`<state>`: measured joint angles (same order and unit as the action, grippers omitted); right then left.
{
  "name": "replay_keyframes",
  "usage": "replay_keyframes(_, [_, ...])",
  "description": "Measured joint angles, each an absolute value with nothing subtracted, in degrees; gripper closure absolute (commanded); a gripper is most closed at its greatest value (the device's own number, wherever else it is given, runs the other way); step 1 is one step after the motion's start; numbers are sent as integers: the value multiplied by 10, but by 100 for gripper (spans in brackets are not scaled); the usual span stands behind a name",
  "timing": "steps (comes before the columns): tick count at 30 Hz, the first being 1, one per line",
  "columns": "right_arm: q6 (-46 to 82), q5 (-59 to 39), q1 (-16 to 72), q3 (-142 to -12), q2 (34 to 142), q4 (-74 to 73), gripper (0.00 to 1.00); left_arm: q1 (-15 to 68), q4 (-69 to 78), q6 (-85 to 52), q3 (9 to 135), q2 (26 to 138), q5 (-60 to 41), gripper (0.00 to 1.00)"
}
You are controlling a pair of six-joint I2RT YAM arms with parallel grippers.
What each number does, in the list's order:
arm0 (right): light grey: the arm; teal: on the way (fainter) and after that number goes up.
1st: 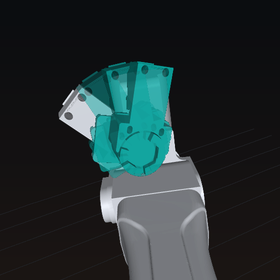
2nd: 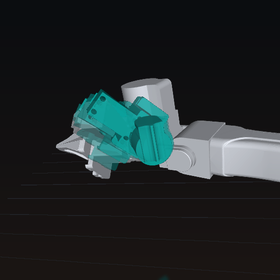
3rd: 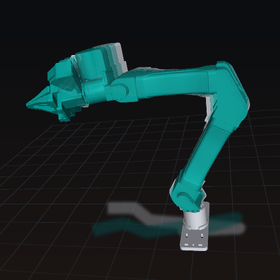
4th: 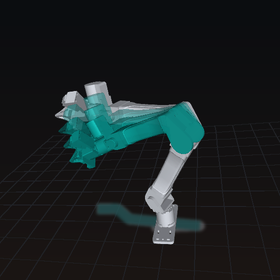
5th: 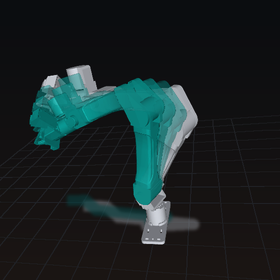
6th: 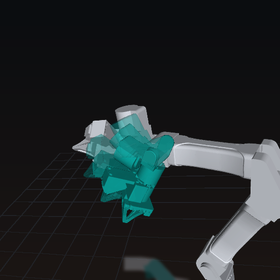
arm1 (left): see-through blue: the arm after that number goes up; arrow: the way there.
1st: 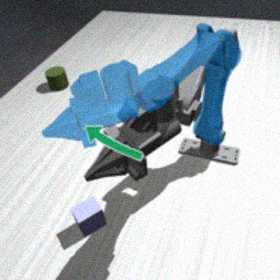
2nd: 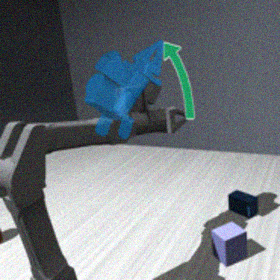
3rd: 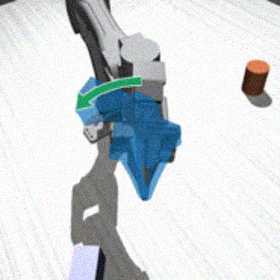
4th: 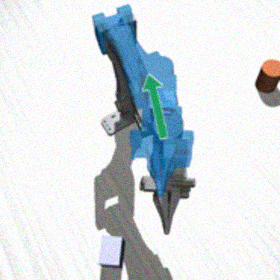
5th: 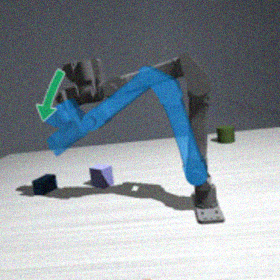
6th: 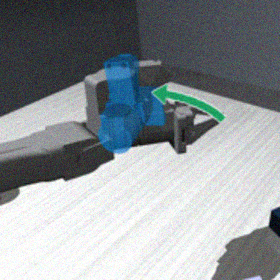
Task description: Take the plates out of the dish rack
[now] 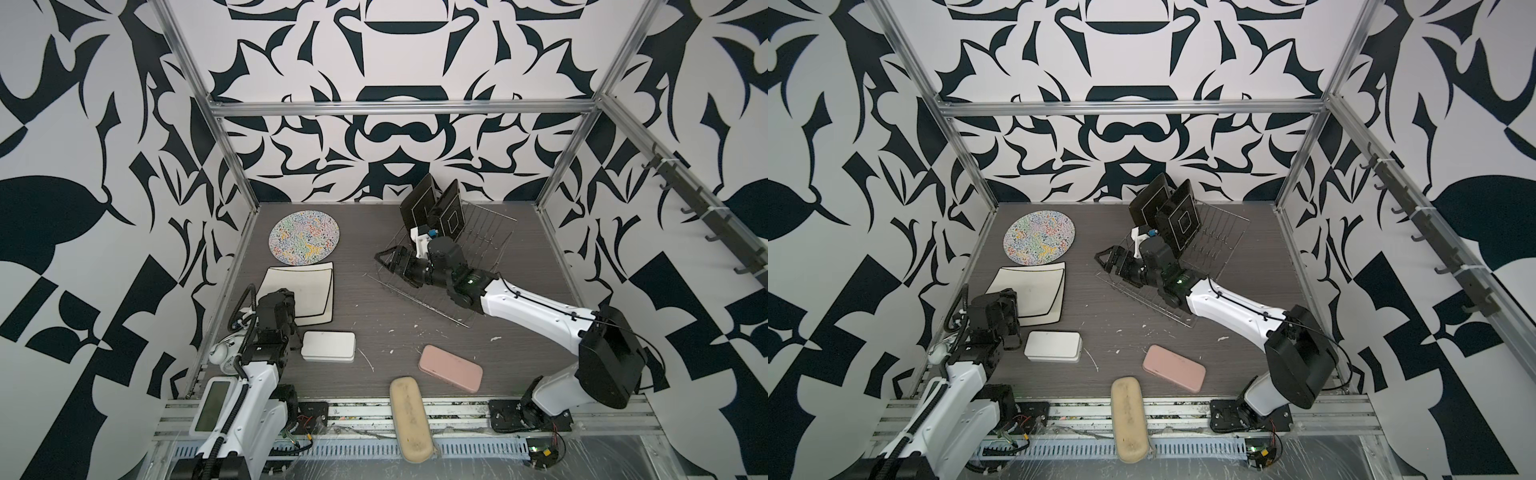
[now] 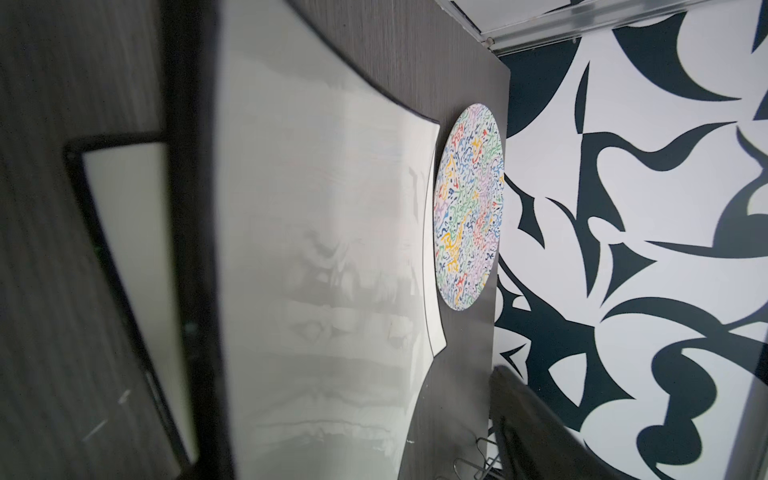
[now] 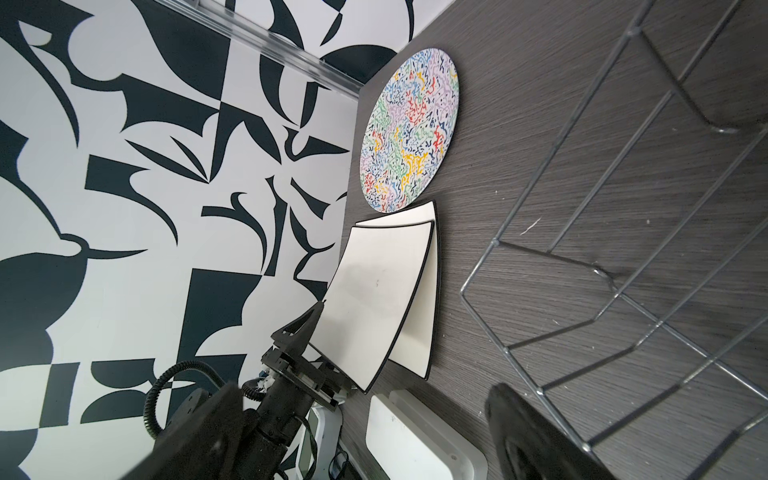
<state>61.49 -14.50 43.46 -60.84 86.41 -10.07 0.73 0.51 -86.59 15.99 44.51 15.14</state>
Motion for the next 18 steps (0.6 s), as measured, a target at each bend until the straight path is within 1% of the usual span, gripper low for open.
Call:
replay_keyframes(6, [615, -144, 433, -608, 864, -101, 5, 7, -21, -866, 173, 447, 144, 18])
replay_keyframes(17, [615, -144, 433, -605, 864, -101, 5, 7, -60, -865, 190, 477, 126, 16])
replay_keyframes(18, [615, -144, 433, -605, 864, -101, 5, 7, -63, -865, 192, 478, 125, 13])
